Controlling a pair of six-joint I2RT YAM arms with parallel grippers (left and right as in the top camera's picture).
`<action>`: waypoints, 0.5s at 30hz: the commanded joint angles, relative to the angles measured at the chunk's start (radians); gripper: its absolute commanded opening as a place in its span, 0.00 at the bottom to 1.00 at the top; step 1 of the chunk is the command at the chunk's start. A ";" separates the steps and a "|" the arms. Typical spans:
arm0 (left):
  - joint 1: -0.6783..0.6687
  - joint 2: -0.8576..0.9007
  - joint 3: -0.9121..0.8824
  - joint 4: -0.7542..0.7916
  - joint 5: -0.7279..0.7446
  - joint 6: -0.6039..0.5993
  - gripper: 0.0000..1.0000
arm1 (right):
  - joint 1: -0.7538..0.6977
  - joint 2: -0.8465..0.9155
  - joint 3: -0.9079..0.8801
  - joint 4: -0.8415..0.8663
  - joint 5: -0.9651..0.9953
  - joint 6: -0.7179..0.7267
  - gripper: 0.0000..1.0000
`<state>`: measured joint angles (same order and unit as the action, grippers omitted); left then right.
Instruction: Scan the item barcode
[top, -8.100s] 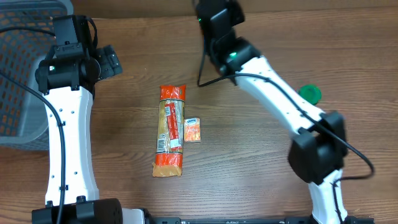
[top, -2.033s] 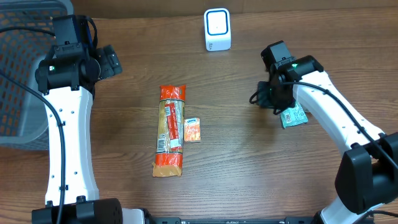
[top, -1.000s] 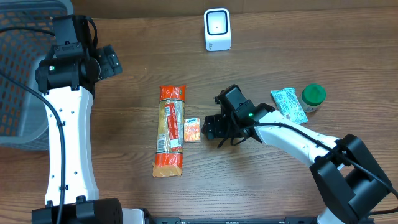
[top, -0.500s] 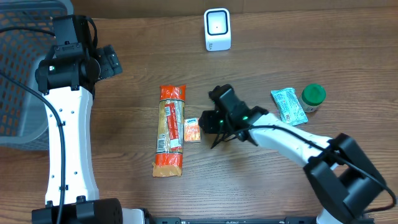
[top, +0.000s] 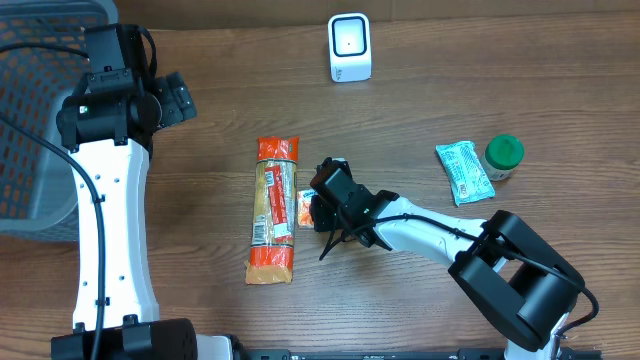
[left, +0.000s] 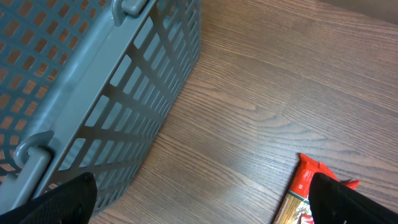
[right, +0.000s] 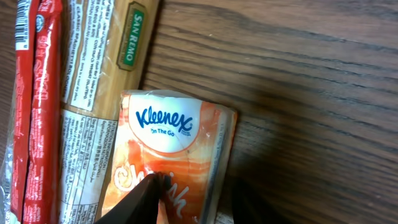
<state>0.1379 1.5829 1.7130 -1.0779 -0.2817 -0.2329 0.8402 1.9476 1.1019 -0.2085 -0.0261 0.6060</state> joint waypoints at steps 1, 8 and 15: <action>-0.001 -0.014 0.018 0.001 -0.013 0.009 1.00 | -0.032 0.005 -0.002 -0.006 -0.019 0.027 0.38; -0.001 -0.014 0.018 0.000 -0.013 0.009 1.00 | -0.117 0.003 -0.001 -0.011 -0.214 0.023 0.39; -0.001 -0.014 0.018 0.001 -0.013 0.009 1.00 | -0.184 0.003 -0.001 -0.073 -0.224 0.022 0.33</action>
<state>0.1379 1.5829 1.7130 -1.0779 -0.2817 -0.2325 0.6727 1.9476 1.1038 -0.2607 -0.2375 0.6258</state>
